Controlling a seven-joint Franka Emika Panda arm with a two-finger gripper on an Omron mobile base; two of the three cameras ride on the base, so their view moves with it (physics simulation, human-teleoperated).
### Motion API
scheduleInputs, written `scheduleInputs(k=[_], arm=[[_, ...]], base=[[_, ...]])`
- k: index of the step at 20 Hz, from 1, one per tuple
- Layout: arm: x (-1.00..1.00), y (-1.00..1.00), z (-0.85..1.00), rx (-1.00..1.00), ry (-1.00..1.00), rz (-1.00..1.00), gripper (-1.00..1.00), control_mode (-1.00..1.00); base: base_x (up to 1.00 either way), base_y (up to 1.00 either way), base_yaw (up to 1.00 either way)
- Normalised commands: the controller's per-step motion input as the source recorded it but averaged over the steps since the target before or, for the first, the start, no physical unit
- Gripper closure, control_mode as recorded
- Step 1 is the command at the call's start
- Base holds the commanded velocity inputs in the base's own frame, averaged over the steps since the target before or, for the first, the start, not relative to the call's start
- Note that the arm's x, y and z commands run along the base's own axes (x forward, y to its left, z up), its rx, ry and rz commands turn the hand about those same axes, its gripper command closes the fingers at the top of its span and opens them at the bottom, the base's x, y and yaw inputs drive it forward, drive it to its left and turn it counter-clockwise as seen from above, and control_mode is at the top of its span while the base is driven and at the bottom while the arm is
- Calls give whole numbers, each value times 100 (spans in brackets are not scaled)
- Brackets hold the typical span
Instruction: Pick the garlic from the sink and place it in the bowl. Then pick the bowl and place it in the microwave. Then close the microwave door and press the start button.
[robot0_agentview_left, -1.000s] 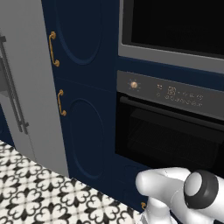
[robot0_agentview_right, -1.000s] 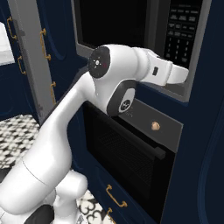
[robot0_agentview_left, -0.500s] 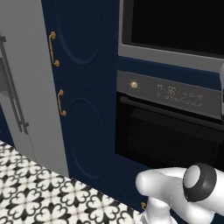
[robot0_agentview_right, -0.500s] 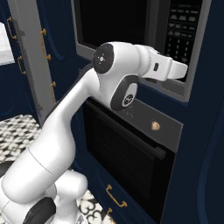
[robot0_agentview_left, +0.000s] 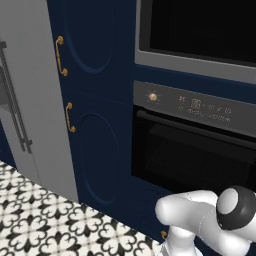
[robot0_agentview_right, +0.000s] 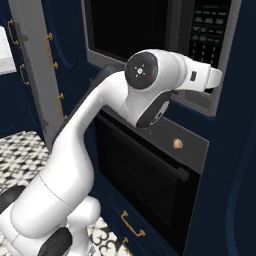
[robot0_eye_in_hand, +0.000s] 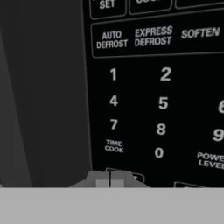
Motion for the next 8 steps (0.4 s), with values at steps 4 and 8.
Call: scheduleInputs(k=[4, 8], arm=[[30, -19, -43, 0, -2, 17, 100, -100], [-84, 52, 2, 0, -25, 0, 100, -100]], base=[[0, 0, 0], [0, 0, 0]])
